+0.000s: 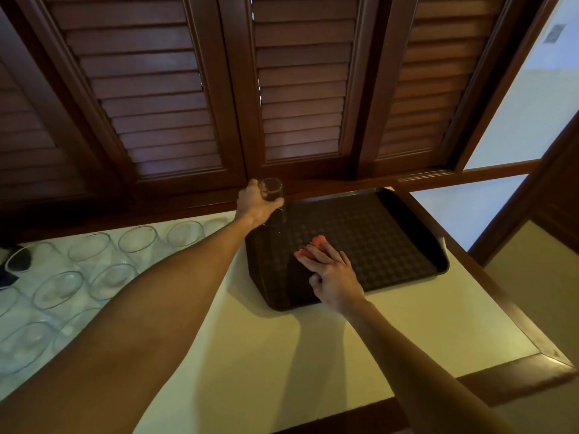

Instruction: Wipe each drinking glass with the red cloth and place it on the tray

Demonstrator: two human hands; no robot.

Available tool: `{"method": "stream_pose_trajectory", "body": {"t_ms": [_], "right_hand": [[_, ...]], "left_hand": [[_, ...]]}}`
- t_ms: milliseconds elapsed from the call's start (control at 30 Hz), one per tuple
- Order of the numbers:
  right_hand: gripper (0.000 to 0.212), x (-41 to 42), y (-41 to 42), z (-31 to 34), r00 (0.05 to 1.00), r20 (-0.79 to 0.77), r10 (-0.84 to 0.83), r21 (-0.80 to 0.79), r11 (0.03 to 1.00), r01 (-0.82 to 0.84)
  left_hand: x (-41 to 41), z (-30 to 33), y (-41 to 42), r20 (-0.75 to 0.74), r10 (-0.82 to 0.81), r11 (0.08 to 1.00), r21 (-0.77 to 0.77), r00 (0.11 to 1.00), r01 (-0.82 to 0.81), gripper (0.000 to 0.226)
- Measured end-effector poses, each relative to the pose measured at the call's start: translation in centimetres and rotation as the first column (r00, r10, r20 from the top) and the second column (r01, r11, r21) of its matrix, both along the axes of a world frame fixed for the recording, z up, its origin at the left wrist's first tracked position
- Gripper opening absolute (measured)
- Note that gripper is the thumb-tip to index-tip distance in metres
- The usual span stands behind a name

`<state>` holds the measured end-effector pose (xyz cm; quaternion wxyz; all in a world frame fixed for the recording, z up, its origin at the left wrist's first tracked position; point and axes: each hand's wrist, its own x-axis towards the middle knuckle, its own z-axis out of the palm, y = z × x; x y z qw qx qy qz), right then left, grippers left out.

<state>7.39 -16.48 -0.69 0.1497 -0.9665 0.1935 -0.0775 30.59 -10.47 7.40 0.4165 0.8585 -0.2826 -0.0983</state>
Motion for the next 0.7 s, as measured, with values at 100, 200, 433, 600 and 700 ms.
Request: {"method": "stream_pose_trajectory", "body": {"t_ms": [100, 200, 433, 600, 700], "right_hand": [[0.056, 0.0, 0.0, -0.1, 1.0, 0.008, -0.004, -0.002, 1.0, 0.004], [0.055, -0.1, 0.0, 0.0, 1.0, 0.024, -0.007, 0.007, 1.0, 0.007], [0.054, -0.2, -0.1, -0.2, 0.999, 0.033, -0.002, 0.004, 1.0, 0.002], [0.055, -0.1, -0.2, -0.3, 1.0, 0.025, 0.005, -0.004, 1.0, -0.005], [0.057, 0.1, -0.2, -0.3, 0.999, 0.044, -0.005, -0.015, 1.0, 0.006]], "left_hand": [[0.2, -0.3, 0.0, -0.018, -0.014, 0.999, 0.029, 1.0, 0.014, 0.058], [0.3, -0.5, -0.1, -0.054, -0.021, 1.0, 0.012, 0.998, 0.021, 0.055], [0.5, -0.7, -0.2, -0.114, -0.012, 1.0, 0.025, 0.993, 0.015, 0.057], [0.1, 1.4, 1.4, -0.048, -0.044, 0.99, 0.129, 0.998, 0.05, 0.09], [-0.5, 4.6, 4.7, 0.109, -0.002, 0.978, 0.207, 0.994, -0.021, 0.07]]}}
